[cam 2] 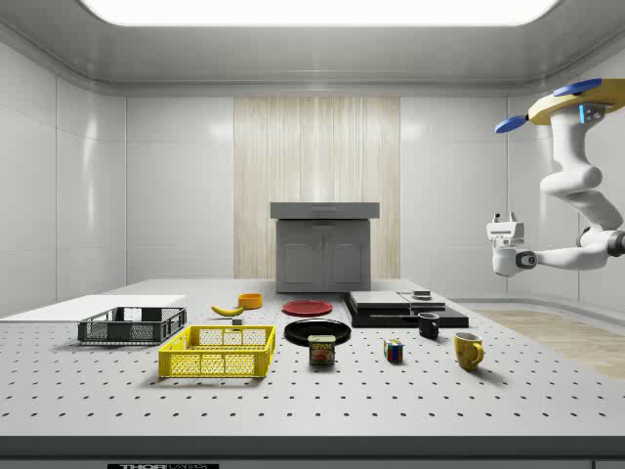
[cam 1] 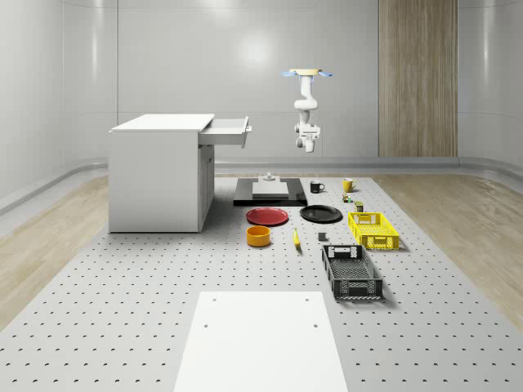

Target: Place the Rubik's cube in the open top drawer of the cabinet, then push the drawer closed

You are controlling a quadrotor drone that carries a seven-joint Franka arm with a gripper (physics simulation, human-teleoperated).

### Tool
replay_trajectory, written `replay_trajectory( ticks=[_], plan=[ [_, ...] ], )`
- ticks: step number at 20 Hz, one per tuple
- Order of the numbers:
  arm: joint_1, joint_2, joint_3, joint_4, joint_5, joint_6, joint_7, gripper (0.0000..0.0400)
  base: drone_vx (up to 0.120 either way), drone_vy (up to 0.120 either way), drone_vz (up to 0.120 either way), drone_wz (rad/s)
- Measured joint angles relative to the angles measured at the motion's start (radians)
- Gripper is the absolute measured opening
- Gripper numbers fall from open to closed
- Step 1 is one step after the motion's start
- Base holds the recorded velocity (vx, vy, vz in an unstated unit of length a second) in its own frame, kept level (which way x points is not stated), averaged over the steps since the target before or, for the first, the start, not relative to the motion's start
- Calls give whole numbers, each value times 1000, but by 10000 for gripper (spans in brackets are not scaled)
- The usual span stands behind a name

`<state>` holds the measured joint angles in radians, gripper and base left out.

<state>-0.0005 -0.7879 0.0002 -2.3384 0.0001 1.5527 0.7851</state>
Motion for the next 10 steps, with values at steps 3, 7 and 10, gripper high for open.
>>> replay_trajectory(
  ticks=[3,7,10],
  plan=[
    [-2,7,1,63,1,-53,-1,400,120,120,0,0],
    [-3,33,2,149,1,-111,-2,400,120,120,0,0],
    [-4,53,2,206,2,-145,-2,400,120,120,0,0]
  ],
)
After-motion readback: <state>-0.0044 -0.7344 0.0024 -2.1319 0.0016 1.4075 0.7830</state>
